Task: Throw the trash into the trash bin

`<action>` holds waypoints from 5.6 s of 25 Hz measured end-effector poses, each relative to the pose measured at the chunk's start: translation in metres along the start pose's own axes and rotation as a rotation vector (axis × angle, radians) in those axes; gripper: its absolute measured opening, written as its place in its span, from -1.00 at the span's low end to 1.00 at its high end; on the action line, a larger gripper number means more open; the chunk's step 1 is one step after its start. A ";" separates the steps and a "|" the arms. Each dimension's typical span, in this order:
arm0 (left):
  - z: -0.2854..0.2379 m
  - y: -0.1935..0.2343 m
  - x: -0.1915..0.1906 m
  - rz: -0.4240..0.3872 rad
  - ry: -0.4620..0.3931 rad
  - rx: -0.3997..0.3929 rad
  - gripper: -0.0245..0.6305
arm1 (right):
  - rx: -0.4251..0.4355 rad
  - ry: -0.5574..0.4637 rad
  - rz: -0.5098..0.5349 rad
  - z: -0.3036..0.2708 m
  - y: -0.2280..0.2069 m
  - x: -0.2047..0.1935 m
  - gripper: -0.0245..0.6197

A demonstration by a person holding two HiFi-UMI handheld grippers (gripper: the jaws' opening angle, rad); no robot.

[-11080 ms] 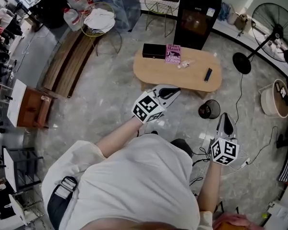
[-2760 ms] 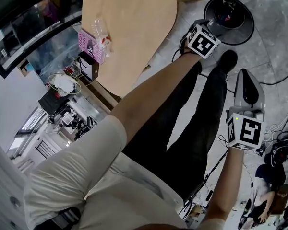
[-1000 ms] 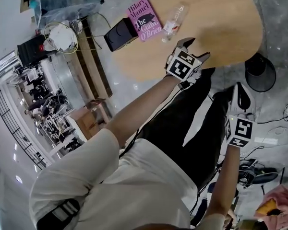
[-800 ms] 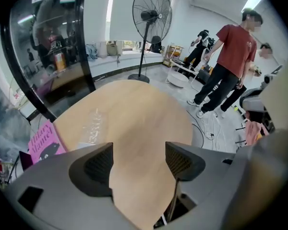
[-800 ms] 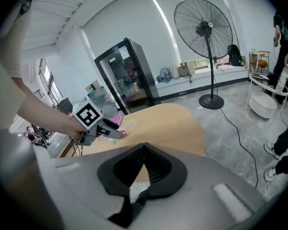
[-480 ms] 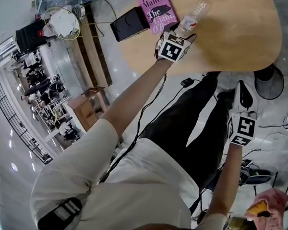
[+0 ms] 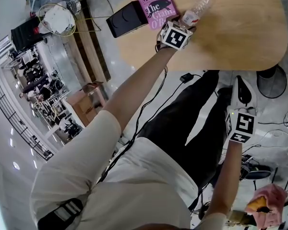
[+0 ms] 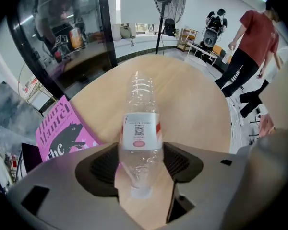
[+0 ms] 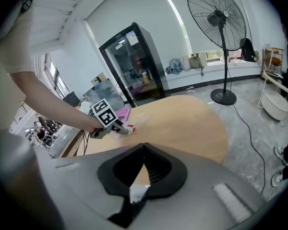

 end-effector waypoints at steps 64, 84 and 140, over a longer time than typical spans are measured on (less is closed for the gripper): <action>-0.120 -0.485 -0.034 -0.457 0.214 -0.367 -0.06 | -0.385 -0.120 -0.196 0.216 -0.192 -0.160 -0.89; -0.113 -0.500 -0.001 -0.399 0.175 -0.411 0.13 | -0.371 -0.112 -0.187 0.227 -0.217 -0.150 -0.89; 0.535 -0.352 0.359 -0.191 -0.835 -0.640 -0.91 | -0.470 -0.598 0.139 0.519 -0.003 0.343 -0.89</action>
Point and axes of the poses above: the fingertips, and each gripper's own axes: z backward along the fingers, y to its left, x out of its top, the point moved 4 cm from there along z, backward along the fingers, and after that the axes turned 13 degrees about -y, right-handed, at the moved point
